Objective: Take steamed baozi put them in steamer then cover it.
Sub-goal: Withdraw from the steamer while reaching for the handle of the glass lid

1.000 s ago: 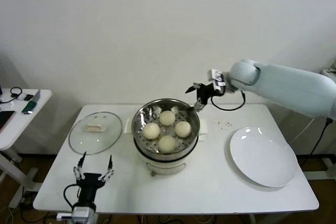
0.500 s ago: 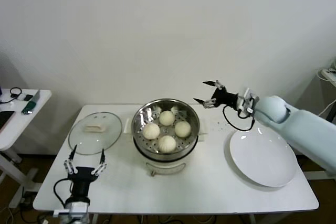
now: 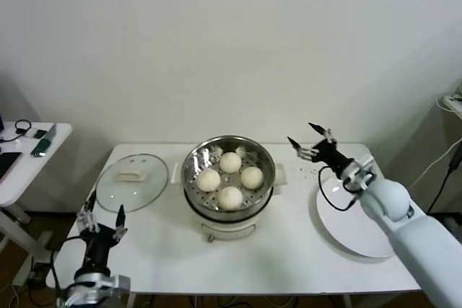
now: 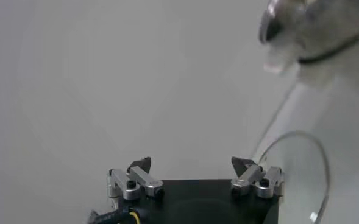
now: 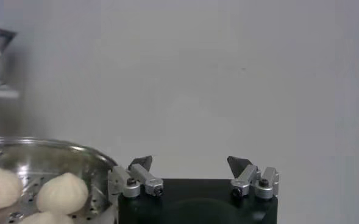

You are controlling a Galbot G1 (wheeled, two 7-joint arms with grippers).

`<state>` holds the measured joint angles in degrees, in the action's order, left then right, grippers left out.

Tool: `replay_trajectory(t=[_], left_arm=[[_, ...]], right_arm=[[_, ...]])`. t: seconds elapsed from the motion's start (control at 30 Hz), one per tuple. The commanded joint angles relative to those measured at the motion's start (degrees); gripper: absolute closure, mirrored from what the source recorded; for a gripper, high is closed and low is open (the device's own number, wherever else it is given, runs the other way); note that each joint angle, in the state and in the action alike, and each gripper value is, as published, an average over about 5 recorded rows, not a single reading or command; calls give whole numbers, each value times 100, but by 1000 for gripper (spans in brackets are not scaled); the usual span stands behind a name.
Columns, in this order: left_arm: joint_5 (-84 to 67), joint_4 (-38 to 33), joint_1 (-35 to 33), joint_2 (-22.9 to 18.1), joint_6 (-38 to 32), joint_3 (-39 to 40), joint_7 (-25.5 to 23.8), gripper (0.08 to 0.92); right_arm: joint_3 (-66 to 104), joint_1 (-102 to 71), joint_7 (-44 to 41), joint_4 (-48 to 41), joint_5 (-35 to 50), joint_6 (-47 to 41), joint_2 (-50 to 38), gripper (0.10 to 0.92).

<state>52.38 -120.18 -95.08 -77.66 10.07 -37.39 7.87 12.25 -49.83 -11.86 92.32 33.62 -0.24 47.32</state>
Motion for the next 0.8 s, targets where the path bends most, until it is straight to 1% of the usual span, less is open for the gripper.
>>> replay_trajectory(t=[0.03,0.17,0.3,0.57,0.8], left_arm=[[2024,786,608,764,613,177,-253,177],[2018,1481,1211,1024,506,382,-213,177],[1973,2175,1799,1150,382,608,-147,177],[1940,3404,2806,1153,57,1028,-20,177],[1972,4398,3496,1080,-336,1149,33,177]], right_arm=[[2337,-2291,-34,229,-424,-97,1174,203],[2398,-2507,-109,244,-556,-52,1335,203],[2424,-2632,-151,289,-714,-41,1454,203],[2458,-2736,-192,322,-1001,-2,1599,203],[2438,-2756,-220,337,-1121,8,1635,203]])
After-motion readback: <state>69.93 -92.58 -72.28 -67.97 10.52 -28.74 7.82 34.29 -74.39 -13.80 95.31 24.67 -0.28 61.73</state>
